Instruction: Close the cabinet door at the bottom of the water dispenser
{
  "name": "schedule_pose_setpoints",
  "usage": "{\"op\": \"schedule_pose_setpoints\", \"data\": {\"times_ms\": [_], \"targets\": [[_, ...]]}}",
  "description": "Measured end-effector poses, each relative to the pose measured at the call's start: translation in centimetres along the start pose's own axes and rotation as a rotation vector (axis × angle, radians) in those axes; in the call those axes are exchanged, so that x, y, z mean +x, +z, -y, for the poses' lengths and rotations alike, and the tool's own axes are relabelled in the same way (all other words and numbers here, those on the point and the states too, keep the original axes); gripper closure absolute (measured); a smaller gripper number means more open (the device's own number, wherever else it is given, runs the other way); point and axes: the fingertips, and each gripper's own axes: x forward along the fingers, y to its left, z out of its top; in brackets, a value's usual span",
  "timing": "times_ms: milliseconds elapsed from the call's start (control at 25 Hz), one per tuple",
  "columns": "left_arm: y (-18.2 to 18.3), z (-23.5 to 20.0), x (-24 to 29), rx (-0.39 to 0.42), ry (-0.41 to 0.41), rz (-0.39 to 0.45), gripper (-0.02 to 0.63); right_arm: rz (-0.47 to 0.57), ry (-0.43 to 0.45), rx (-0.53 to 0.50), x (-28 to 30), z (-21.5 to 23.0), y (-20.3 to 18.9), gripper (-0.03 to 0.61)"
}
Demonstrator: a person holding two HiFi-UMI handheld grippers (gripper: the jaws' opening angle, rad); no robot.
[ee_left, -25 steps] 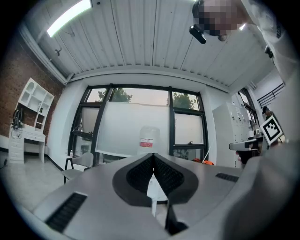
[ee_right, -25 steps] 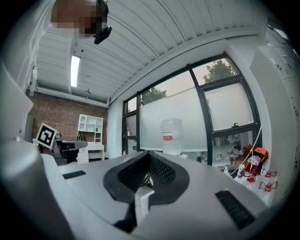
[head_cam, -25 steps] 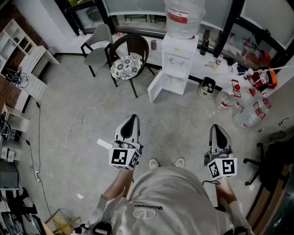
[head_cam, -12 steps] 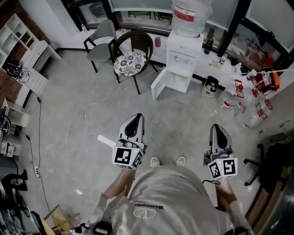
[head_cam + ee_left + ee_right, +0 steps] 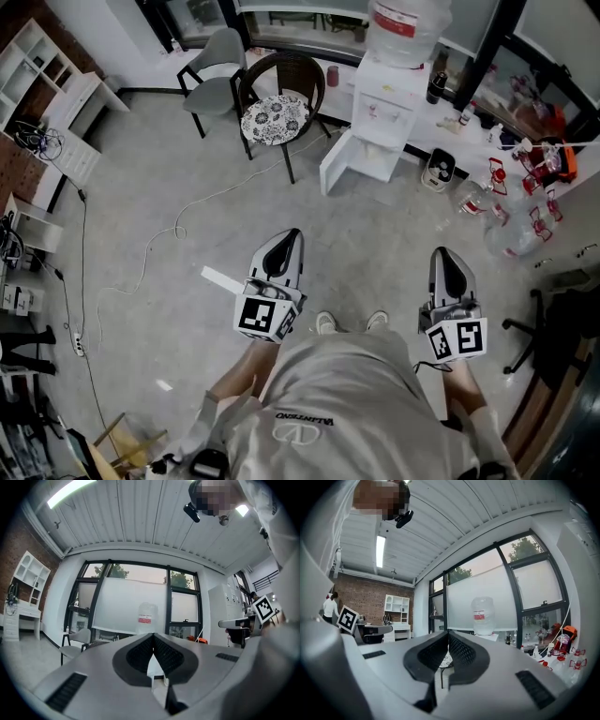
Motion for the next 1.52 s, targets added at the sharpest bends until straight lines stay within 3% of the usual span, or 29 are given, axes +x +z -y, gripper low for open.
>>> {"op": "schedule_pose_setpoints", "data": {"times_ms": [680,1520], "targets": [[-1.5,-2.0,2.4,-0.015,-0.006,-0.028,0.607,-0.009,0.025,-0.004,3.8,-0.6,-0.9,0.561],[-2.5,-2.2,14.9,-0.006,0.047,-0.04,0.607,-0.026,0.139,0.014,14.8,7.2,-1.2,0.561]]}}
